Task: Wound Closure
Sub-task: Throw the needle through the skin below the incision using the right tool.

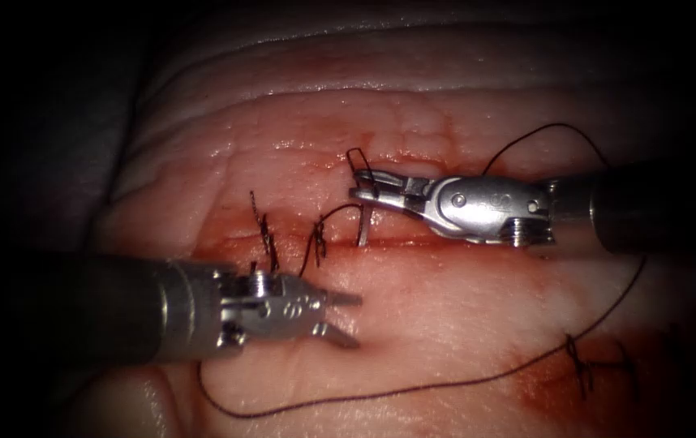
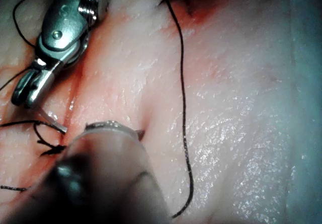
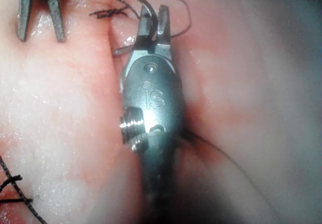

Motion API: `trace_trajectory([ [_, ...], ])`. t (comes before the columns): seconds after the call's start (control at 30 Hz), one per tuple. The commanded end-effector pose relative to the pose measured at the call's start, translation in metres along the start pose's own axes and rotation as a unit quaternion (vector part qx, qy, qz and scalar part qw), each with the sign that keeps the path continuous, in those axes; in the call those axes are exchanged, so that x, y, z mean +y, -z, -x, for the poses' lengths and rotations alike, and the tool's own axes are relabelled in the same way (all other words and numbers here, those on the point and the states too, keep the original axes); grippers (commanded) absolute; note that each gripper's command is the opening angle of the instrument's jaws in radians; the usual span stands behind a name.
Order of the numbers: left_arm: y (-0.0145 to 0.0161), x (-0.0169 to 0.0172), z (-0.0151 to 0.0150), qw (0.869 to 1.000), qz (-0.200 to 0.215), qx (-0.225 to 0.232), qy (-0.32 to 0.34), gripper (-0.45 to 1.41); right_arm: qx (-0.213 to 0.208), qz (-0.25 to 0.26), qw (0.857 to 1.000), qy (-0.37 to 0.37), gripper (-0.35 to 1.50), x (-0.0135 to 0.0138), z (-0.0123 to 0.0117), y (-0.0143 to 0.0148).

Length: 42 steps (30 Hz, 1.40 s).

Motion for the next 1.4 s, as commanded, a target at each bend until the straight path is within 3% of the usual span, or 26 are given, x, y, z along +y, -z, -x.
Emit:
trace_trajectory([
  [0.03, -0.0008, 0.0000, -0.0001, 1.000, 0.001, 0.001, 0.001, 0.15, 0.001, -0.002, 1.000, -0.004, -0.35, 0.0001, 0.0003, -0.0007],
  [0.37, -0.0016, -0.0002, 0.0002, 1.000, 0.001, 0.002, 0.000, 0.15, -0.007, -0.021, 1.000, -0.012, -0.35, 0.0006, -0.0002, -0.0006],
  [0.83, -0.0019, 0.0000, 0.0008, 1.000, 0.006, 0.005, 0.005, 0.15, -0.017, -0.046, 0.995, -0.089, -0.35, 0.0012, -0.0006, -0.0008],
  [1.03, -0.0018, 0.0004, 0.0016, 1.000, 0.007, 0.005, 0.006, 0.15, -0.040, -0.065, 0.986, -0.148, -0.35, 0.0011, -0.0004, -0.0008],
  [1.4, -0.0019, 0.0005, 0.0018, 1.000, 0.006, 0.004, 0.005, 0.14, -0.045, -0.088, 0.969, -0.224, -0.35, 0.0010, -0.0004, -0.0008],
])
